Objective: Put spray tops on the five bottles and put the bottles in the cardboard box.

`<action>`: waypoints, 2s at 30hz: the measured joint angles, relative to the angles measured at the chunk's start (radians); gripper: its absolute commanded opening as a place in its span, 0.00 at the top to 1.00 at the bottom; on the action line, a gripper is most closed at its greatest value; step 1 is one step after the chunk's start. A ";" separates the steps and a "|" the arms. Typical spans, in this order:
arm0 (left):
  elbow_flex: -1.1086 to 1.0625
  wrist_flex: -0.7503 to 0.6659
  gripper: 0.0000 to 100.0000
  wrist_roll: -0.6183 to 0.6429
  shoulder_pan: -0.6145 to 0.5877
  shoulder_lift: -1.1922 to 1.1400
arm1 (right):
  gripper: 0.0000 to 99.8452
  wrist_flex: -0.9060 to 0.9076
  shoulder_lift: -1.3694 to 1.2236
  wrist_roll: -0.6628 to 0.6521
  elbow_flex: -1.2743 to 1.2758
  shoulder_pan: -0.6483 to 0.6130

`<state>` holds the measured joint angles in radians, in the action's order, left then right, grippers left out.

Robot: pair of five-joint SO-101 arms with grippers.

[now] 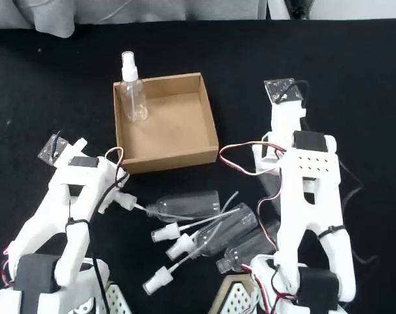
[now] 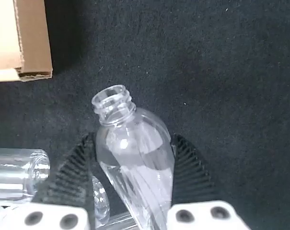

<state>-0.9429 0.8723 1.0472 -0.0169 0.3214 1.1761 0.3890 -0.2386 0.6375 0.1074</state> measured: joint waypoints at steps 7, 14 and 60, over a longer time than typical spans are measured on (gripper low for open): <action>0.000 0.002 0.97 0.000 -0.043 0.000 | 0.98 0.000 0.000 0.000 0.000 0.000; 0.006 0.002 0.97 -0.055 -0.160 0.000 | 0.98 0.000 0.000 0.000 0.000 0.000; 0.135 0.000 0.97 -0.109 -0.592 0.419 | 0.98 0.043 0.284 0.000 -0.063 -0.133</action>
<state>-0.8078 0.8723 0.9383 -0.6091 0.7403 1.2190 0.6728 -0.2386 0.5746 -0.0261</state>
